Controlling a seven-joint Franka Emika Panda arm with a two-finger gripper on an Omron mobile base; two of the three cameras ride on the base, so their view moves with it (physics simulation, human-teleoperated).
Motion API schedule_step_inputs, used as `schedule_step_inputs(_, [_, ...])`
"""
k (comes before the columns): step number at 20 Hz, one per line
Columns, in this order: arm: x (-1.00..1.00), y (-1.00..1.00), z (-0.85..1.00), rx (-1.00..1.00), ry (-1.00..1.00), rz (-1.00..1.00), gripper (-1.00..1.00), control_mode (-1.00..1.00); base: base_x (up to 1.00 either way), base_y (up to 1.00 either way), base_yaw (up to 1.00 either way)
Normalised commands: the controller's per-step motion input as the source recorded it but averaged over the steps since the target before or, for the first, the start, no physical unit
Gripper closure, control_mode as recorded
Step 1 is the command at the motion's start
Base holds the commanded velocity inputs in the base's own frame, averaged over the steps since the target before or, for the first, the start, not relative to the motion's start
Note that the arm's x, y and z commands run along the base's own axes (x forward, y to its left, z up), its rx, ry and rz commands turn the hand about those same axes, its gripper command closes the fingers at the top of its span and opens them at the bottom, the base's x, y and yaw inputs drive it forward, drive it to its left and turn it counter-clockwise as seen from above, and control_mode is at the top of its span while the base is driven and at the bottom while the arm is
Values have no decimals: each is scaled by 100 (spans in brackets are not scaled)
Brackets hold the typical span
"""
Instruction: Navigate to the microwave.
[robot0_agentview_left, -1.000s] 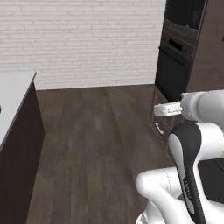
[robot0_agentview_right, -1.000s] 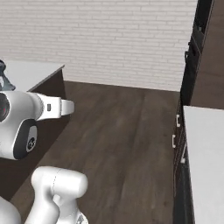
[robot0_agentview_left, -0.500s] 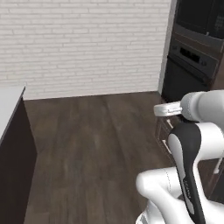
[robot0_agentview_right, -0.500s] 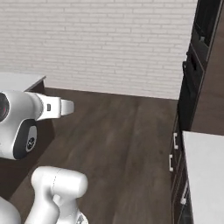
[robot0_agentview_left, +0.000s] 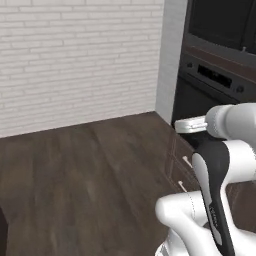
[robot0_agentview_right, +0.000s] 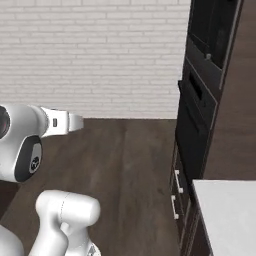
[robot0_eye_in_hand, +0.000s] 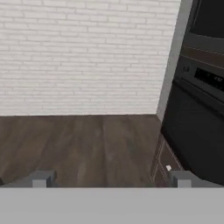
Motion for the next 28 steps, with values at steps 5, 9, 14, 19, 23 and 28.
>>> schedule_step_inputs(5, [0, 0, 0, 0, 0, 0, -100, 100, 88, 52, -70])
schedule_step_inputs(9, [0, 0, 0, 0, 0, 0, -100, 100, 58, 52, -82])
schedule_step_inputs(14, [0, 0, 0, 0, 0, 0, -100, 100, 45, 46, -87])
schedule_step_inputs(19, [0, 0, 0, 0, 0, 0, -100, 100, 45, 55, -82])
schedule_step_inputs(23, [0, 0, 0, 0, 0, 0, -100, 100, 56, 77, -71])
schedule_step_inputs(28, [0, 0, 0, 0, 0, 0, -100, 100, 86, 91, -61])
